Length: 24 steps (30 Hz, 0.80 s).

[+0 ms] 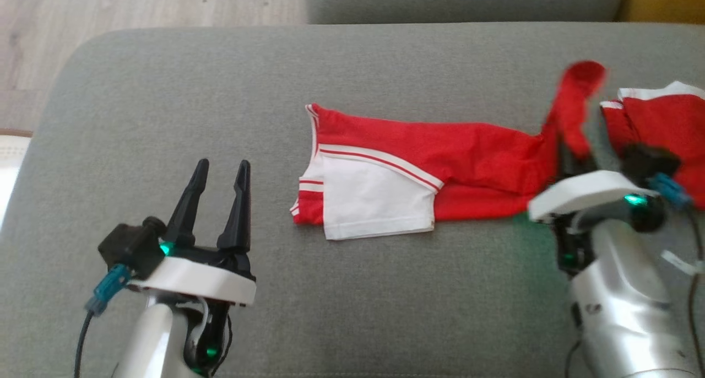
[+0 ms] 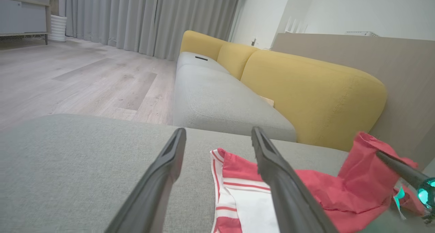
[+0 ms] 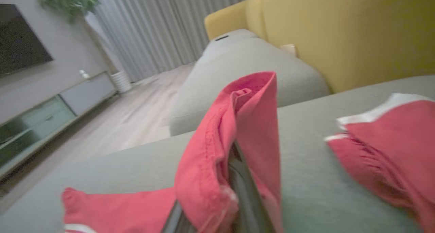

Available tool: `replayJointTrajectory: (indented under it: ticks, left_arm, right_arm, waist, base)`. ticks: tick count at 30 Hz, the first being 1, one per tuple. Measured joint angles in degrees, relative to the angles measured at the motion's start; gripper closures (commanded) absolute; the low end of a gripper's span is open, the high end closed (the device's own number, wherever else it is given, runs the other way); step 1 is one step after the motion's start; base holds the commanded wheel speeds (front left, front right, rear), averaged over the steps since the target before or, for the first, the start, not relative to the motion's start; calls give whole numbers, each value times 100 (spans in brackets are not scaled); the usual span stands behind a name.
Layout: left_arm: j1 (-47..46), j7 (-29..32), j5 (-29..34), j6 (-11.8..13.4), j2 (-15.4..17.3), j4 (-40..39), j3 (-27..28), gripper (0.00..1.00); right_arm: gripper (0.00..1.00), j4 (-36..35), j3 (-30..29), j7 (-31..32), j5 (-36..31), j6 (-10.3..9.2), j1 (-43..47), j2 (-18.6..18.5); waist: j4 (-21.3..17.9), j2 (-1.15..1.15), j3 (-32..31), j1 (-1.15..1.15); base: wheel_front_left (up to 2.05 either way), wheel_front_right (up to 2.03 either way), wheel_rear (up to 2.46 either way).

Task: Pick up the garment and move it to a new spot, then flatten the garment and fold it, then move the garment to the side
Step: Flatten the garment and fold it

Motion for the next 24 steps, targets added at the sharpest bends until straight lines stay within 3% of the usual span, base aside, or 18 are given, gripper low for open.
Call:
replayJointTrajectory:
  ticks: [6,24]
  left_arm:
    - [8,0,-59,0,0,26,-118,0]
    - [5,0,-76,0,1,116,-236,0]
  right_arm:
    - [100,-335,1199,193,895,0,132,1]
    - [100,31,2970,78,2619,0,-27,-27]
  waist:
    - [235,0,-37,0]
    - [1041,0,139,0]
  base:
    - [0,0,0]
    - [0,0,0]
